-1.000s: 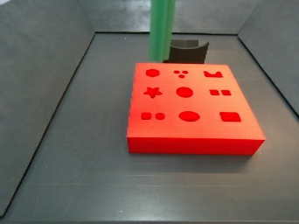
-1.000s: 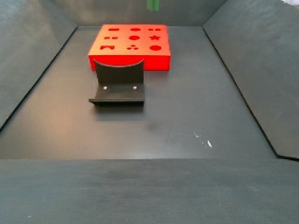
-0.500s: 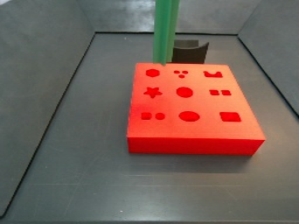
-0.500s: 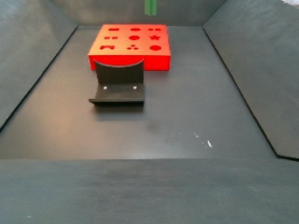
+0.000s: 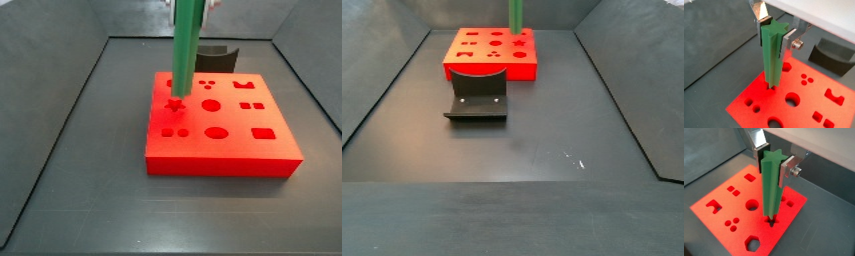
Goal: Insert the star object.
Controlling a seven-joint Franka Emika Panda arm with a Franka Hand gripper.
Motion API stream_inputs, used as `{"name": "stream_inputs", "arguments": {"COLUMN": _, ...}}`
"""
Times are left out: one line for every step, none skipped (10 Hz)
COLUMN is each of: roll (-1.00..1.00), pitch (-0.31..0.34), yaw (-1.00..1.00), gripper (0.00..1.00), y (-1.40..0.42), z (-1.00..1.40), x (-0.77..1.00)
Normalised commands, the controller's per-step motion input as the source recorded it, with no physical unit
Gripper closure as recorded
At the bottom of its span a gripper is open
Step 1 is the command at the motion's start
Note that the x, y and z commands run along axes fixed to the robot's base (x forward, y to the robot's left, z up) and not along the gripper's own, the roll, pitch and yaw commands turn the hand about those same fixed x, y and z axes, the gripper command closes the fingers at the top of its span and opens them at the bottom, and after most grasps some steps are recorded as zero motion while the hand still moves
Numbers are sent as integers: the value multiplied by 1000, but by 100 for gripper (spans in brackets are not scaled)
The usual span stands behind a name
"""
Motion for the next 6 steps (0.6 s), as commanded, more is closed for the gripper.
{"name": "stream_inputs", "arguments": {"roll": -50, "pitch": 0, "yaw": -280, "gripper": 100, "y": 0, "z": -251, "x": 0}}
{"name": "stream_inputs", "arguments": {"roll": 0, "pitch": 0, "yaw": -274, "gripper": 100, "y": 0, "z": -209, "x": 0}}
{"name": "stream_inputs", "arguments": {"roll": 0, "pitch": 0, "yaw": -311, "gripper": 100, "y": 60, "z": -209, "x": 0}}
{"name": "stream_inputs", "arguments": {"roll": 0, "pitch": 0, "yaw": -297, "gripper": 100, "y": 83, "z": -260, "x": 0}}
{"name": "stream_inputs", "arguments": {"roll": 0, "pitch": 0, "yaw": -277, "gripper": 100, "y": 91, "z": -274, "x": 0}}
{"name": "stream_inputs", "arguments": {"roll": -16, "pitch": 0, "yaw": -289, "gripper": 100, "y": 26, "z": -229, "x": 0}}
